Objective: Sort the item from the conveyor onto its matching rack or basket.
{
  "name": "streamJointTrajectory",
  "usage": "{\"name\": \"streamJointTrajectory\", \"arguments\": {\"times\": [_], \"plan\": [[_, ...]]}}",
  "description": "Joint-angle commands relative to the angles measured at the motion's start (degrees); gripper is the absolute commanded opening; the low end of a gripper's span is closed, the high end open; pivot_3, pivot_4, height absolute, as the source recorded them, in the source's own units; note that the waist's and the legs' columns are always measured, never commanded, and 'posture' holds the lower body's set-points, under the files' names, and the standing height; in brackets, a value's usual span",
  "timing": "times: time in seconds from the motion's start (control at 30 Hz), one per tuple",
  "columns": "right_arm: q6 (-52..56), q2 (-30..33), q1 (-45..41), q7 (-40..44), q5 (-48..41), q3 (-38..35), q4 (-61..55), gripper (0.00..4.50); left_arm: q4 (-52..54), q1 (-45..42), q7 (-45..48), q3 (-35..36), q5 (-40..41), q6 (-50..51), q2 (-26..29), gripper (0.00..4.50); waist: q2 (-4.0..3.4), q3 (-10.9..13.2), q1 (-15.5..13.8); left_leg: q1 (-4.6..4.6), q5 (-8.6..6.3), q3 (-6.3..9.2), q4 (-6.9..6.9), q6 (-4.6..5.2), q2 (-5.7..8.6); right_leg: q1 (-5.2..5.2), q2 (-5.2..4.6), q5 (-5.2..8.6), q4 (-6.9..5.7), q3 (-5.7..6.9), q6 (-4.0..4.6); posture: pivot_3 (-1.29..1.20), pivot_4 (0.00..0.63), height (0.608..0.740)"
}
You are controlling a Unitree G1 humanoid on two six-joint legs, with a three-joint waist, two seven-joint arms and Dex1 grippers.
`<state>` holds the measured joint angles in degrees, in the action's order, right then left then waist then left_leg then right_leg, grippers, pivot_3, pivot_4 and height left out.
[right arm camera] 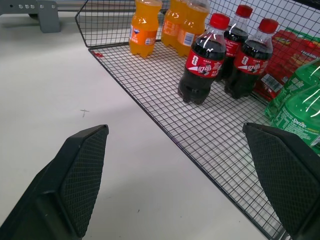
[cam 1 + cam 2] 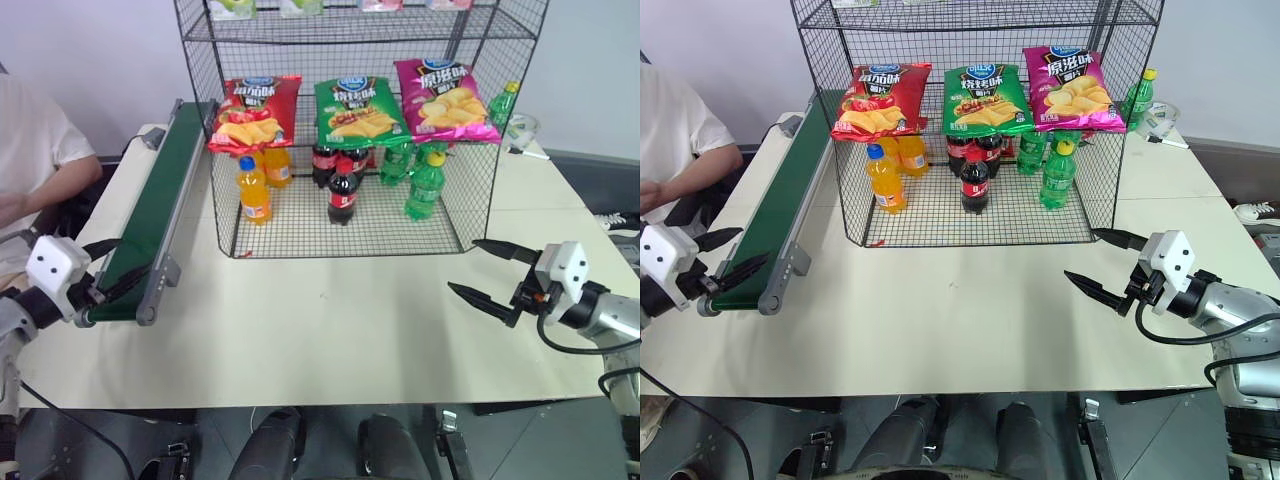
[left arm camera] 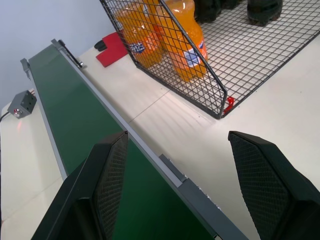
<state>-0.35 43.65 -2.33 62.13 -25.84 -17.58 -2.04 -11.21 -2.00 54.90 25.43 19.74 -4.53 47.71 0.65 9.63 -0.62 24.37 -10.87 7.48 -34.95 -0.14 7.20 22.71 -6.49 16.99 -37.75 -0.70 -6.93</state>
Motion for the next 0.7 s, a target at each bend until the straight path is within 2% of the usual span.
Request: {"name": "streamJointTrajectory", "arguments": {"times": [0.03, 0.3, 0.7], "plan": [[-0.96, -0.18, -0.89, -0.13, -0.36, -0.27, -0.68, 4.50, -0.55, 0.33, -0.04, 1.59, 0.16, -1.59, 0.84, 3.32, 0.00, 0.00, 0.00, 0.00, 0.00, 0.00, 0.00, 0.00, 0.00, 0.00, 0.00, 0.00, 0.00, 0.00, 0.00, 0.00, 0.150, 0.740], [-0.67, -0.23, -2.43, -0.04, -0.38, 1.03, -0.12, 4.50, 0.35, 1.75, 0.85, 2.98, 3.30, -0.53, 0.07, 3.32, -0.02, 0.02, 0.04, 0.01, -0.01, 0.00, 0.03, -0.02, 0.00, 0.05, 0.00, 0.00, 0.01, 0.00, 0.01, 0.00, 0.150, 0.740], [-0.99, -0.22, -3.96, 0.02, 0.19, 1.65, 0.79, 4.50, 1.72, 3.19, -2.76, 2.21, 1.91, -2.13, -0.42, 3.32, -0.02, 0.03, -0.02, 0.01, -0.03, 0.01, 0.06, -0.03, 0.00, 0.07, 0.00, 0.00, 0.10, 0.00, 0.00, 0.00, 0.150, 0.740]]}}
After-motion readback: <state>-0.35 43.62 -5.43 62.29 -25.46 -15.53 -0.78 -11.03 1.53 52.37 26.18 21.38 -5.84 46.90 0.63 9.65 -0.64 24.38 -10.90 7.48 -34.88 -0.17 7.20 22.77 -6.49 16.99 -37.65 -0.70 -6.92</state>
